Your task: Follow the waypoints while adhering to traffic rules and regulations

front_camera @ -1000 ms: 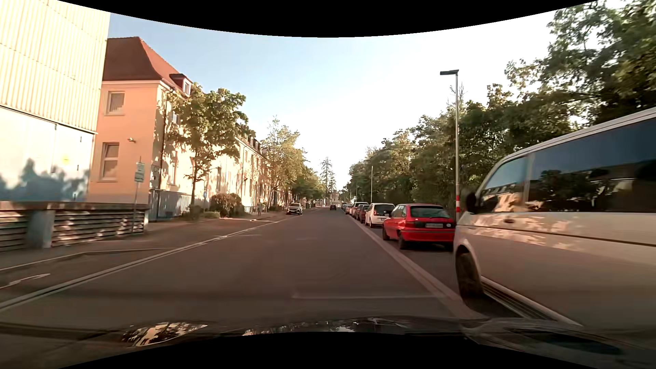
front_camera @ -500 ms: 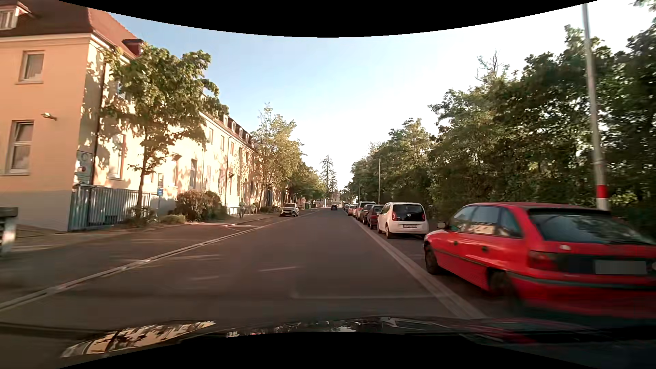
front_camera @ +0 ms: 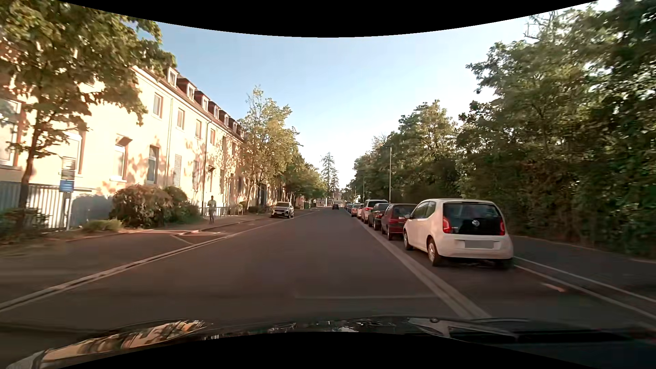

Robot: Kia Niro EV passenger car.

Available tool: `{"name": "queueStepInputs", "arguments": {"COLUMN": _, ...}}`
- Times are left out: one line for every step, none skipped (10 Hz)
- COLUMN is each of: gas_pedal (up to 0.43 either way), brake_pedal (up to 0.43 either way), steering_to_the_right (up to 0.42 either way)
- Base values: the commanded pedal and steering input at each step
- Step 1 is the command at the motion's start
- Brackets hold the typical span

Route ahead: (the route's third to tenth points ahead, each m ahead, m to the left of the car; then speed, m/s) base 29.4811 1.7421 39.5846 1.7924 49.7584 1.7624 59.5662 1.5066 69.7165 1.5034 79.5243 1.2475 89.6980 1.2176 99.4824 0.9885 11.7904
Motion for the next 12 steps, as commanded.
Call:
{"name": "queueStepInputs", "arguments": {"gas_pedal": 0.087, "brake_pedal": 0.000, "steering_to_the_right": -0.002}}
{"name": "queueStepInputs", "arguments": {"gas_pedal": 0.087, "brake_pedal": 0.000, "steering_to_the_right": -0.002}}
{"name": "queueStepInputs", "arguments": {"gas_pedal": 0.087, "brake_pedal": 0.000, "steering_to_the_right": -0.002}}
{"name": "queueStepInputs", "arguments": {"gas_pedal": 0.087, "brake_pedal": 0.000, "steering_to_the_right": -0.003}}
{"name": "queueStepInputs", "arguments": {"gas_pedal": 0.087, "brake_pedal": 0.000, "steering_to_the_right": -0.005}}
{"name": "queueStepInputs", "arguments": {"gas_pedal": 0.098, "brake_pedal": 0.000, "steering_to_the_right": -0.001}}
{"name": "queueStepInputs", "arguments": {"gas_pedal": 0.098, "brake_pedal": 0.000, "steering_to_the_right": 0.001}}
{"name": "queueStepInputs", "arguments": {"gas_pedal": 0.098, "brake_pedal": 0.000, "steering_to_the_right": 0.001}}
{"name": "queueStepInputs", "arguments": {"gas_pedal": 0.098, "brake_pedal": 0.000, "steering_to_the_right": 0.003}}
{"name": "queueStepInputs", "arguments": {"gas_pedal": 0.098, "brake_pedal": 0.000, "steering_to_the_right": 0.009}}
{"name": "queueStepInputs", "arguments": {"gas_pedal": 0.098, "brake_pedal": 0.000, "steering_to_the_right": 0.011}}
{"name": "queueStepInputs", "arguments": {"gas_pedal": 0.098, "brake_pedal": 0.000, "steering_to_the_right": 0.010}}
